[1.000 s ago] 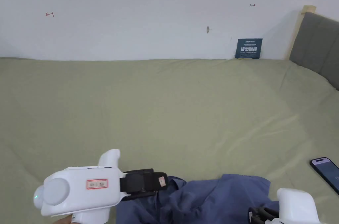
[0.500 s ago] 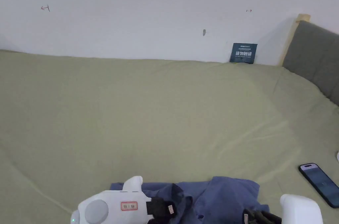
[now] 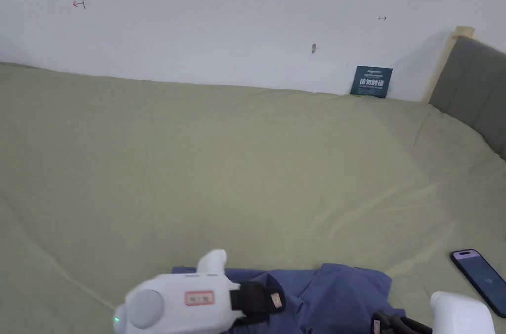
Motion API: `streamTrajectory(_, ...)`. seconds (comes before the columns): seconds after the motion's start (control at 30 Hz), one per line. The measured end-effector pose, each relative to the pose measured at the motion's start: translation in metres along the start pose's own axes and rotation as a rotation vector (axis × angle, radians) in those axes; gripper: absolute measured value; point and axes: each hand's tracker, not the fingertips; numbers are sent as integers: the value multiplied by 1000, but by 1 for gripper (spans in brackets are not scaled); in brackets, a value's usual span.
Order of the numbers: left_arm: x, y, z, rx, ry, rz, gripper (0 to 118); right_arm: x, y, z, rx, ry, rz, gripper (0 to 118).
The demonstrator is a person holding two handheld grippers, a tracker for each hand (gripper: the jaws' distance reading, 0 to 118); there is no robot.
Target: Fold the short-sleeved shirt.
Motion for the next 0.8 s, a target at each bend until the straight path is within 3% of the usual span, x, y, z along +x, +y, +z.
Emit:
streamTrajectory(0.13,-26,36,67,-3,32,-34,1,-6,5,-6,3,16,18,1)
streamTrajectory(0.17,-38,41,79,-16,35,-8,18,-8,6,-7,-1,24,20,1)
streamTrajectory(0.2,-50,41,88,-42,41,70,51,-9,7,-9,-8,33,25,1)
streamTrajectory(0.23,-61,40,93,-62,47,109,103,-11,7,-9,-8,38,28,1)
streamTrajectory(0.27,-70,39,97,-85,37,116,118,-12,7,-10,-5,41,29,1)
streamTrajectory(0.5,-117,16,96,-97,128,296,118,-17,8,-9,-18,56,53,1)
streamTrajectory(0.6,-129,9,87,22,-85,339,118,-16,7,-10,-24,58,51,1)
streamTrajectory(0.7,-129,6,62,6,-119,393,115,-14,6,-13,-31,60,38,1)
streamTrajectory(0.73,-125,4,58,36,-132,375,97,-13,6,-13,-35,61,35,1)
streamTrajectory(0.77,-125,2,55,55,-143,373,66,-13,6,-13,-40,61,35,1)
streamTrajectory(0.8,-127,0,51,49,-149,390,20,-12,5,-12,-42,60,34,1)
